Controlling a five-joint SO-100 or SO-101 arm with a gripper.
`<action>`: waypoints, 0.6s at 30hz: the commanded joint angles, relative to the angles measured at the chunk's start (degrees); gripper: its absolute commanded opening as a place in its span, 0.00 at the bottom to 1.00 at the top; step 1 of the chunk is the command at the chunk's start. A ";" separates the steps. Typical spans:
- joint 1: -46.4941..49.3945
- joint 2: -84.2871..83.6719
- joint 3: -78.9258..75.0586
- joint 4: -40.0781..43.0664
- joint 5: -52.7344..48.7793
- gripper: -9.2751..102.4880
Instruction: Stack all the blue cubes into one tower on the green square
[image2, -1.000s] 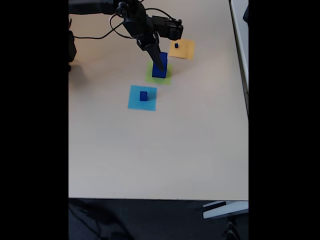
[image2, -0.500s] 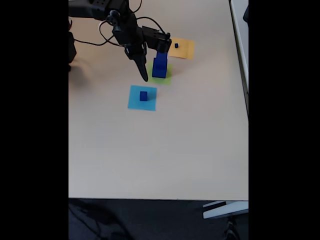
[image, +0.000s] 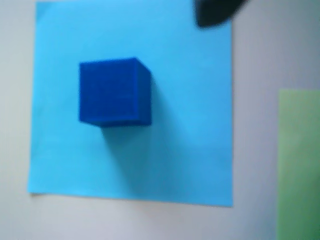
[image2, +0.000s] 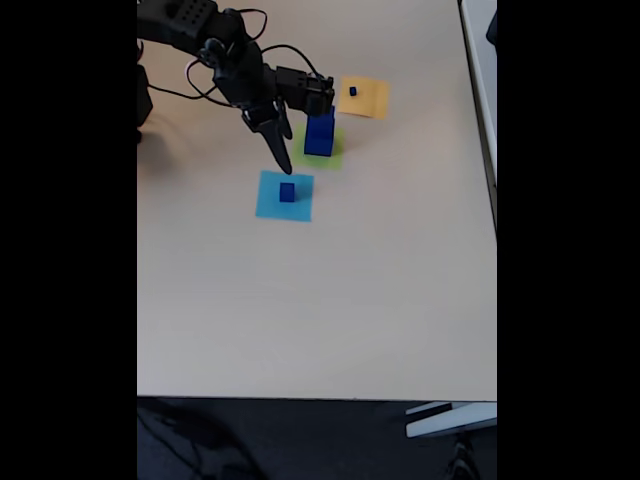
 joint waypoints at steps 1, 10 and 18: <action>0.09 5.27 2.90 -5.19 1.58 0.46; -0.44 9.84 14.50 -16.35 6.15 0.46; -0.44 12.04 21.71 -21.09 6.06 0.46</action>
